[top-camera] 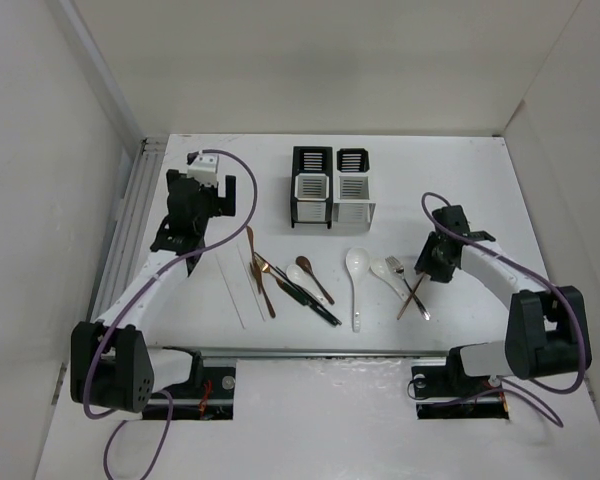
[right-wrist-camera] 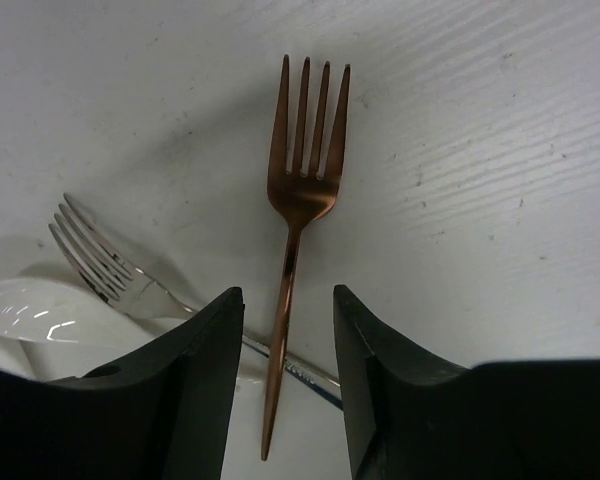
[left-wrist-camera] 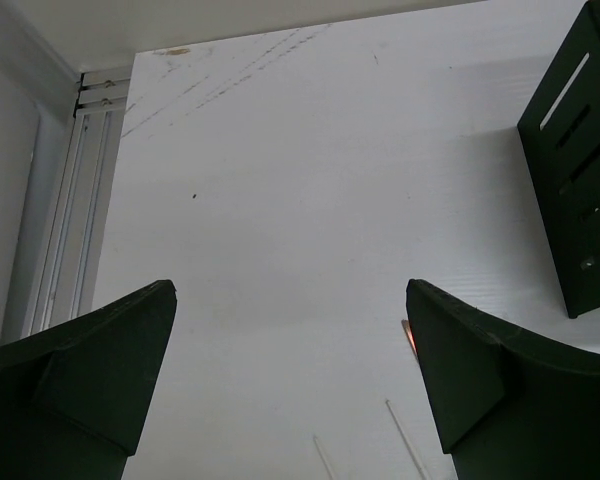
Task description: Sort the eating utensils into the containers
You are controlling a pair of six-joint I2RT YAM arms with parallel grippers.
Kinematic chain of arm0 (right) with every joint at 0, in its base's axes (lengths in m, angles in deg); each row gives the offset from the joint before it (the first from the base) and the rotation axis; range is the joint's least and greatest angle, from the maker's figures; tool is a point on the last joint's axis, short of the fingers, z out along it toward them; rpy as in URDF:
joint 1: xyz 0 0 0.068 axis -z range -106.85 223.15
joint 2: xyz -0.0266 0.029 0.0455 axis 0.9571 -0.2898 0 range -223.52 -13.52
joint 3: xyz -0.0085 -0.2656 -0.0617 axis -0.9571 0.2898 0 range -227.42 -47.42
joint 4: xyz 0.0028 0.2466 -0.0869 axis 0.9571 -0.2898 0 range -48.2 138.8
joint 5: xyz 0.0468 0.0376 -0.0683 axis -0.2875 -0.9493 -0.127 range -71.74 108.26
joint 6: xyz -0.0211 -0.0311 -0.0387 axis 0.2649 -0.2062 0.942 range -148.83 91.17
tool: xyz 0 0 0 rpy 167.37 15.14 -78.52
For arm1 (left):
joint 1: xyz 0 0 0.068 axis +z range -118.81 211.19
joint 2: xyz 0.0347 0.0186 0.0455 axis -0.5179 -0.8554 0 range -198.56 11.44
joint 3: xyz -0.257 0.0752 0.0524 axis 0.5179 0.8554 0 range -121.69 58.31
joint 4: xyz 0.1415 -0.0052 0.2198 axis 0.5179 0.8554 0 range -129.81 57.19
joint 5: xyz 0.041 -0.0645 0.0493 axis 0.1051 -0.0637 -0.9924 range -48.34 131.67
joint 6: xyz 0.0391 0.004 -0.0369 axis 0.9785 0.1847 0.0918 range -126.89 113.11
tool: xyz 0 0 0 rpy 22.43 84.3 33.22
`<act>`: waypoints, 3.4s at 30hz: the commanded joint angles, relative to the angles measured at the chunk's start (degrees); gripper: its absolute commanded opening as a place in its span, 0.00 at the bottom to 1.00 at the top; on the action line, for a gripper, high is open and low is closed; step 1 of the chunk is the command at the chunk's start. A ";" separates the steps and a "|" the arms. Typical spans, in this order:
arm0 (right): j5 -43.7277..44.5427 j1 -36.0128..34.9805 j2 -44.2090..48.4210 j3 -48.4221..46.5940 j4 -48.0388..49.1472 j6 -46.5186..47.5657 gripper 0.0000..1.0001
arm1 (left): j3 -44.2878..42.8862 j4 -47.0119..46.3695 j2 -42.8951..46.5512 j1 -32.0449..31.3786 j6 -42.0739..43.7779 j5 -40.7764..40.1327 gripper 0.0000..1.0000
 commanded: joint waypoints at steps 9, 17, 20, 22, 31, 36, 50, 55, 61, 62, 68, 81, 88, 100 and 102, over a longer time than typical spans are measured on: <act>-1.69 1.07 -7.73 -1.17 6.65 0.67 0.34 | 1.83 -0.62 4.19 1.07 -2.51 0.06 0.99; -0.99 1.60 -7.74 -1.17 6.65 0.67 0.00 | 2.36 -0.62 4.72 1.08 -2.51 0.06 0.99; 0.59 1.60 -7.21 -1.87 6.12 2.07 0.00 | 2.36 -0.62 4.72 1.08 -2.51 0.06 0.99; 2.26 1.60 -5.29 -4.40 5.50 3.65 0.00 | 2.36 -0.62 4.72 1.08 -2.51 0.06 0.99; 9.03 1.60 7.81 -17.86 7.43 15.78 0.00 | 1.31 0.00 3.14 1.08 -1.99 0.06 0.99; 11.05 -3.14 9.84 -23.04 24.36 20.18 0.00 | -1.32 1.23 1.39 1.08 -0.84 0.06 0.99; 1.39 -11.58 -26.97 -50.29 60.60 26.07 0.00 | -8.54 3.51 -2.05 1.08 -2.34 -2.40 0.99; 1.39 -12.64 -34.54 -53.28 62.63 25.55 0.00 | -9.68 4.65 -4.24 1.08 -3.56 -2.92 0.99; 1.39 -13.17 -38.05 -48.63 66.85 24.49 0.00 | -10.21 5.27 -5.30 1.08 -4.62 -2.40 0.99; 0.60 -13.17 -38.67 -47.93 66.85 24.49 0.00 | -10.21 5.27 -5.82 1.08 -3.93 -1.79 0.99; -0.02 -13.69 -36.57 -39.41 65.72 23.97 0.08 | -9.15 5.27 -5.83 1.08 -6.28 -1.78 0.99; -1.43 -13.69 -23.05 -36.15 55.08 23.97 0.76 | -5.64 5.19 -4.07 1.08 -9.37 -0.46 0.99; -2.20 -11.08 -10.12 -35.00 28.85 25.20 0.89 | -3.44 4.04 -2.49 1.08 -10.59 0.77 0.99; -10.66 -5.25 -4.51 -15.68 -6.73 23.99 0.53 | 0.07 2.28 -0.82 1.08 -11.74 2.96 0.99; -10.66 -5.25 -3.00 -11.65 -5.23 22.74 0.53 | 0.77 1.67 -0.30 1.08 -11.74 2.96 0.99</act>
